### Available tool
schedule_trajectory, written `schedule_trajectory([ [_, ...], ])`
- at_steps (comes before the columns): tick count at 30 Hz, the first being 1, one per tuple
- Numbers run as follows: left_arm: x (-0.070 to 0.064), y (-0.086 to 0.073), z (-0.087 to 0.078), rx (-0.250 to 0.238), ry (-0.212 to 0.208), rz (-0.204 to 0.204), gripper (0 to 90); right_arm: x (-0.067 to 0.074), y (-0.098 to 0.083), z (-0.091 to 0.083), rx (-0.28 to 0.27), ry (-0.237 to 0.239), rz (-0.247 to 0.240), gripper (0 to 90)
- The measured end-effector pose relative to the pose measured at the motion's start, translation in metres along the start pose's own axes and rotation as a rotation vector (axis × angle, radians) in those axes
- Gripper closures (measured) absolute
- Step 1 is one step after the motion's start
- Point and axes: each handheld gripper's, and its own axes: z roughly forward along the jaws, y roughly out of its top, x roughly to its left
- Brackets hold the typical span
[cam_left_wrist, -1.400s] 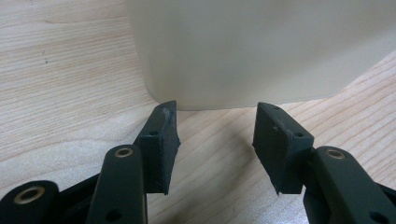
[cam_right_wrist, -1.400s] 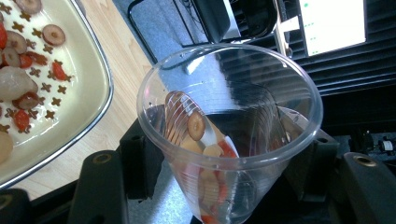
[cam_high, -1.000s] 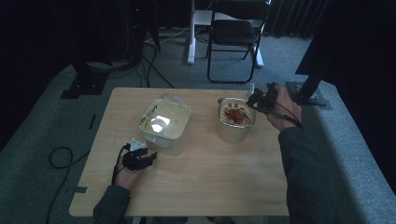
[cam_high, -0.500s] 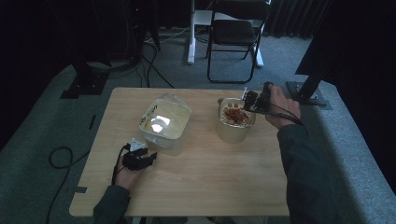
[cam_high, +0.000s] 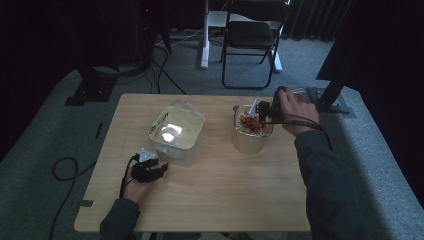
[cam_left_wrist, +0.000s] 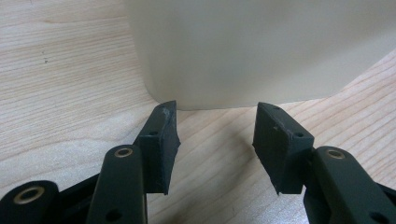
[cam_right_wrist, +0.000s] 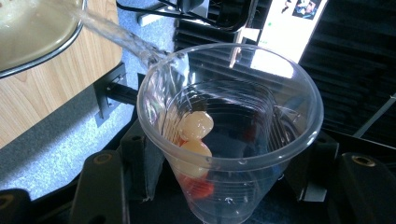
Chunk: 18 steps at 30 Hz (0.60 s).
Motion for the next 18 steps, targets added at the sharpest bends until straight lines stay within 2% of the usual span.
schedule_trajectory([
  [10, 0.0000, 0.0000, 0.0000, 0.001, 0.000, 0.000, 50.4, 0.0014, 0.0019, -0.0001, 0.006, -0.004, -0.026, 37.6],
  [18, -0.0001, 0.0000, -0.0001, 0.001, 0.001, 0.001, 50.3, 0.0050, 0.0048, -0.0007, 0.013, -0.020, -0.076, 37.7],
])
